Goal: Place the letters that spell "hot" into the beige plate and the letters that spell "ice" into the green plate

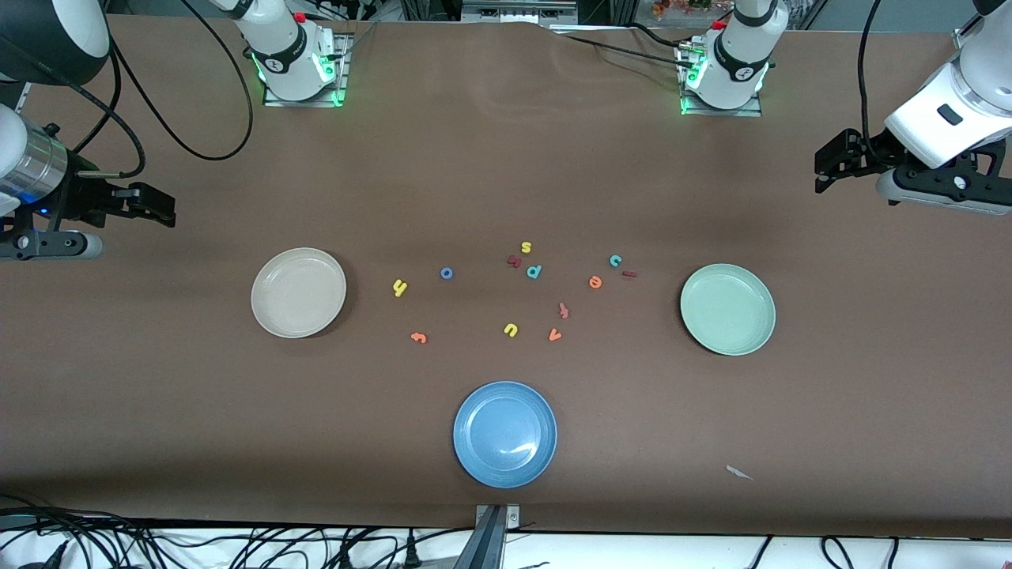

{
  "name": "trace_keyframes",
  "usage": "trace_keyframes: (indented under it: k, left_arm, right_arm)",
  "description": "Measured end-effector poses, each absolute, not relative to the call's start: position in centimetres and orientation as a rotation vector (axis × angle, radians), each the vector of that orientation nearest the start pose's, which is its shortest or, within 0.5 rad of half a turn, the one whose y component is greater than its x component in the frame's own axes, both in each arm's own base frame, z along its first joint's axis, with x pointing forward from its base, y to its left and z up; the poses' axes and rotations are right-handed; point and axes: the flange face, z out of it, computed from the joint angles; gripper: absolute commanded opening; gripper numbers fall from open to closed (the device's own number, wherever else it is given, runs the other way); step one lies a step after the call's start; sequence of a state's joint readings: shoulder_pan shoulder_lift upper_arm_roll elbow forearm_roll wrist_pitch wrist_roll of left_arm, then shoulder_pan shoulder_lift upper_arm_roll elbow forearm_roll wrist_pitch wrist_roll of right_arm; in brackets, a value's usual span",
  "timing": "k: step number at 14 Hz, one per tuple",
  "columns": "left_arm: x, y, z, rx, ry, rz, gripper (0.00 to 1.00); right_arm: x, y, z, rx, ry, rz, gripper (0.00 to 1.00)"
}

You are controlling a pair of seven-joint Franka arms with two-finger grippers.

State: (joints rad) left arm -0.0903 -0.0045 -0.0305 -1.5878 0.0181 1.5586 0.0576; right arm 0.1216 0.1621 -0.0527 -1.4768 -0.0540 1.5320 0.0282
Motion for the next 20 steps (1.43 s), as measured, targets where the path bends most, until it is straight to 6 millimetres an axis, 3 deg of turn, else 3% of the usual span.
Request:
trace_keyframes:
  k: [20]
  left_arm:
    - [55.26, -6.54, 62.19, -3.11, 0.279, 0.052, 1.0]
  right_arm:
    - [59.59, 3.97, 57.22, -3.193, -0.066, 0.166, 1.0]
